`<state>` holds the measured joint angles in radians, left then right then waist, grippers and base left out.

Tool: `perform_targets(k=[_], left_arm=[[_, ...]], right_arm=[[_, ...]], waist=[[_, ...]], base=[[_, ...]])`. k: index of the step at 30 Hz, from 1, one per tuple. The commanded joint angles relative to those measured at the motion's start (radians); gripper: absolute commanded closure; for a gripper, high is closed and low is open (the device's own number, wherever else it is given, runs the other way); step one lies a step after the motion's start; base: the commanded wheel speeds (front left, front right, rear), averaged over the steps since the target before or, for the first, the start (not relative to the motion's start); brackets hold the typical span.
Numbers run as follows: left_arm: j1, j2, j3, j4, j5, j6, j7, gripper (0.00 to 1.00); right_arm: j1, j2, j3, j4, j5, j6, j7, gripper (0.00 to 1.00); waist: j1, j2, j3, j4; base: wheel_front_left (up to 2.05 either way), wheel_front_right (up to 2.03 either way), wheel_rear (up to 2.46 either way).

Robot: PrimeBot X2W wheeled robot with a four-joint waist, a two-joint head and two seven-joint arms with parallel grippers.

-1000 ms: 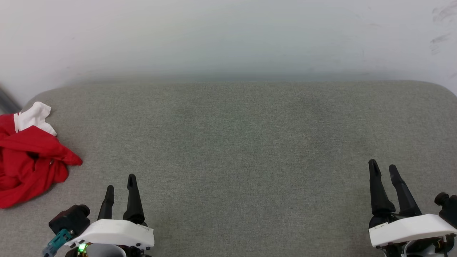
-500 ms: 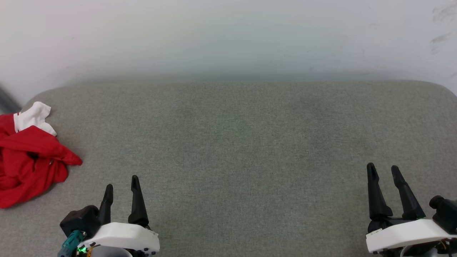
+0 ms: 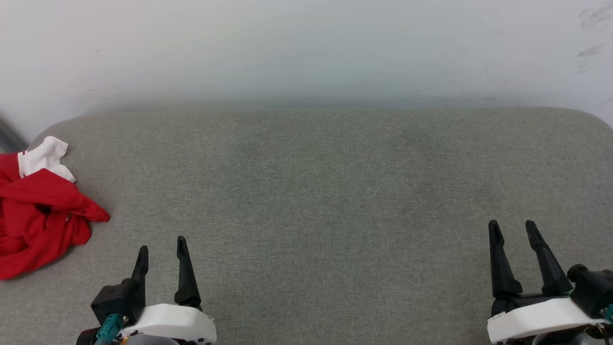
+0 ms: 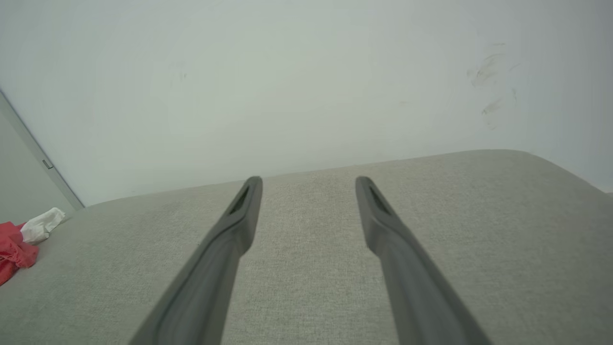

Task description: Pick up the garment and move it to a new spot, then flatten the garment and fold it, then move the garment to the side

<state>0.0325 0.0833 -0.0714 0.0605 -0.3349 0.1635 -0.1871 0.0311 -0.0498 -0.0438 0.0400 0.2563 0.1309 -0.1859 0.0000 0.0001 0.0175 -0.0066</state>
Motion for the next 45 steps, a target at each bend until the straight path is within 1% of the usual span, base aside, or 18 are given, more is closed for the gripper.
perform_targets(k=[1,18,37,45], left_arm=[[-0.001,0.005,-0.004,-0.009,0.03,0.006,-0.011,0.0],[0.016,-0.011,0.001,0.013,0.147,-0.038,-0.046,0.0],[0.031,-0.029,0.027,0.024,0.278,-0.062,-0.081,0.0],[0.03,-0.032,0.037,0.031,0.265,-0.073,-0.079,0.0]], right_arm=[[0.006,-0.001,0.002,-0.015,-0.033,0.0,-0.011,0.0],[0.029,-0.001,0.006,-0.027,-0.136,0.0,-0.046,0.0],[0.048,-0.001,0.001,-0.021,-0.228,0.0,-0.081,0.0],[0.049,-0.001,-0.004,-0.006,-0.193,0.0,-0.08,0.0]], waist=[[0.0,-0.0001,0.0,0.0],[0.0,-0.0001,0.001,0.0],[0.0,-0.0001,0.004,-0.002],[0.0,-0.0001,0.007,-0.001]], base=[[0.0,0.0,0.0],[0.0,0.0,0.0],[0.0,0.0,0.0],[0.0,0.0,0.0]])
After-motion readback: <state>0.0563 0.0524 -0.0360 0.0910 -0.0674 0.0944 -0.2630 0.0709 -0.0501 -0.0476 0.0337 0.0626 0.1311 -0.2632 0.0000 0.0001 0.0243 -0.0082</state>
